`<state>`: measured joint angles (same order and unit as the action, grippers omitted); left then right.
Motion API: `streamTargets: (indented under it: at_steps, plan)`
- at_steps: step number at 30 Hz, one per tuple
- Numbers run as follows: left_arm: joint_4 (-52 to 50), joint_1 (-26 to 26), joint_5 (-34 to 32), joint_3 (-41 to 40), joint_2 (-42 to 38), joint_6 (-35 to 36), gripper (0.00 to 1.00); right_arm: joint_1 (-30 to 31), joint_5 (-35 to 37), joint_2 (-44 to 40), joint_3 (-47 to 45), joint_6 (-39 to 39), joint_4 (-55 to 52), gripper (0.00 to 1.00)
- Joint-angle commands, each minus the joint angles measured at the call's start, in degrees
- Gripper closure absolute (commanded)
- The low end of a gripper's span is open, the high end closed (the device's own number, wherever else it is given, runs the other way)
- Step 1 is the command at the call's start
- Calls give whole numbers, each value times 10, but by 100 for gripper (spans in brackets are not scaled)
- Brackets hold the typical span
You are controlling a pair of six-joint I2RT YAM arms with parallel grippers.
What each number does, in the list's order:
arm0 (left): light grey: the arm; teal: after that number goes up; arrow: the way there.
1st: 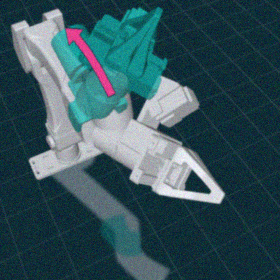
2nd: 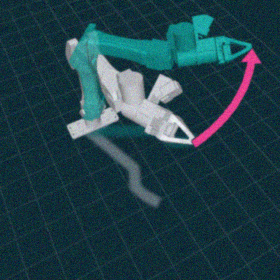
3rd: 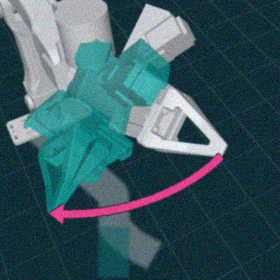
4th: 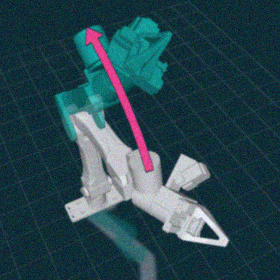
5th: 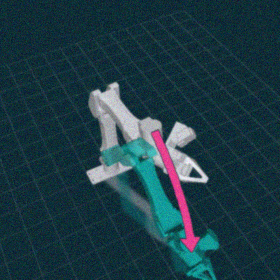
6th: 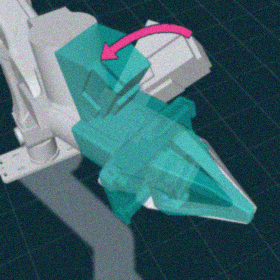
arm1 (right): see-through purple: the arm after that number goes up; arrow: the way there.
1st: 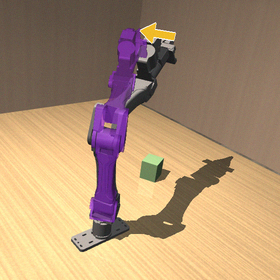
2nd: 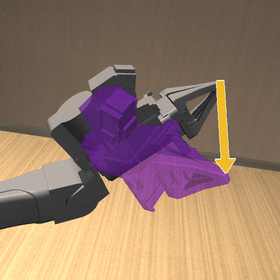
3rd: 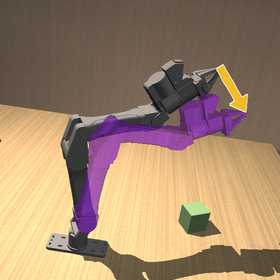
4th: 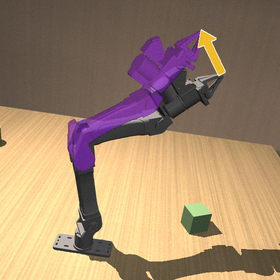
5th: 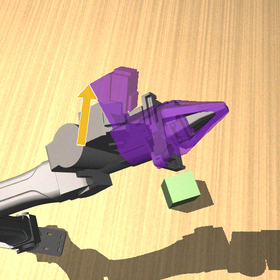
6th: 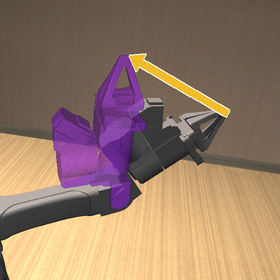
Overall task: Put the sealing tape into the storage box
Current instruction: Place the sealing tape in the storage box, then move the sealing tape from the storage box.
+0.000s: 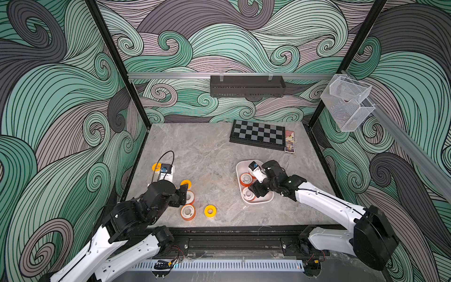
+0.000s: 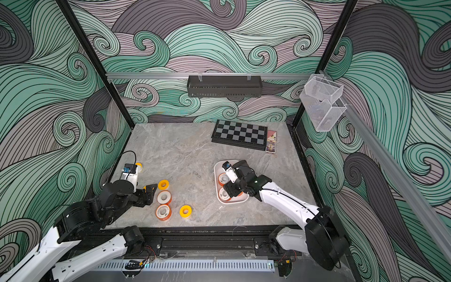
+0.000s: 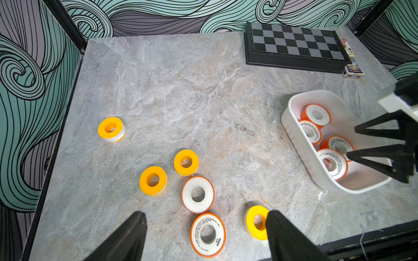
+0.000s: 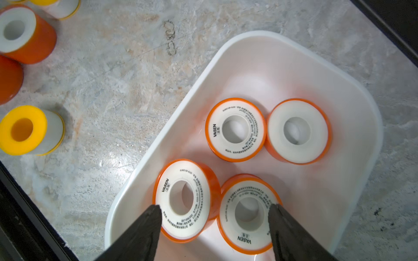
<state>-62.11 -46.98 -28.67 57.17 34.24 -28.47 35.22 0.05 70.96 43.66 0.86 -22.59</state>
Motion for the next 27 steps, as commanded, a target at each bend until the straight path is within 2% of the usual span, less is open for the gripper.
streamTargets:
  at_steps: [1, 5, 9, 15, 22, 27]
  plan:
    - [6, 3, 4, -3, -7, 8, 14, -4, 9, -15, 17, -82, -46, 28]
    - [7, 3, 7, -4, -7, 9, 14, -4, -16, -14, 16, -138, -70, 33]
    - [8, 3, 8, -4, -8, 9, 14, -3, -68, 6, 20, -178, -87, 41]
    - [11, 4, 14, -5, -11, 12, 14, -11, -17, 12, 5, -201, -111, 41]
    - [12, 4, 18, -5, -14, 15, 14, -54, -65, 77, 18, -206, -76, 42]
    - [13, 3, 18, -7, -22, 14, 14, -60, -69, 110, 25, -216, -43, 36]
